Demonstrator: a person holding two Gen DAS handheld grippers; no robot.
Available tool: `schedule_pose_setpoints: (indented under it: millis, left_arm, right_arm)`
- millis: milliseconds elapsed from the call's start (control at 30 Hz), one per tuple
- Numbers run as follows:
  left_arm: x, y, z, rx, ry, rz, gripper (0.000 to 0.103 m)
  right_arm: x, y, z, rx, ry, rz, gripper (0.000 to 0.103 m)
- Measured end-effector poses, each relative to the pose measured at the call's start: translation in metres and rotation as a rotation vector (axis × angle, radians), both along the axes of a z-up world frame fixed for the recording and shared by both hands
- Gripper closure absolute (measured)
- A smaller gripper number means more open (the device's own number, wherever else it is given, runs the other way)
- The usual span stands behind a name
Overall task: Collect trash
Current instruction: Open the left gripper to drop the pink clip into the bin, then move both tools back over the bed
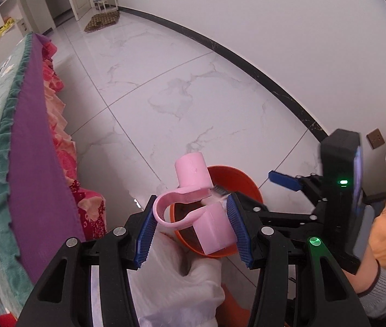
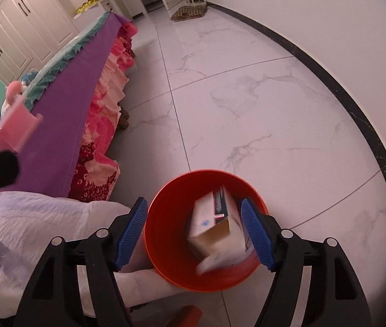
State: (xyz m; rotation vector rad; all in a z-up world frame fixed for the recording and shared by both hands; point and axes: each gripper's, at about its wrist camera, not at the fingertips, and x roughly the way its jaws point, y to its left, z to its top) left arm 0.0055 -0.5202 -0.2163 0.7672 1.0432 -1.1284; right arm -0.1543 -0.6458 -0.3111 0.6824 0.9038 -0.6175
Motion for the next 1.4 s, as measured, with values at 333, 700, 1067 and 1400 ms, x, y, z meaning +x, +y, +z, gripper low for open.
schedule_pose_setpoints:
  millis: [333,700,1067,1400]
  left_arm:
    - [-0.013,-0.019,-0.014,0.036,0.003,-0.038,0.047]
    - [-0.013,-0.021,-0.007,0.016,-0.063,-0.034,0.02]
    - [0.004,0.034,0.054,-0.105,-0.113,0.078,0.02]
    - [0.016,0.147,0.129,-0.248,-0.211,0.279,0.019]
  right_arm:
    - [-0.028,-0.023,0.024,-0.045,-0.031,-0.126,0.032]
    - [-0.029,-0.025,0.048,-0.076,-0.066,-0.138,0.032]
    - [-0.003,0.023,0.125,-0.13,-0.193,0.007,0.032]
    - [0.039,0.106,0.203,-0.219,-0.325,0.252,0.032]
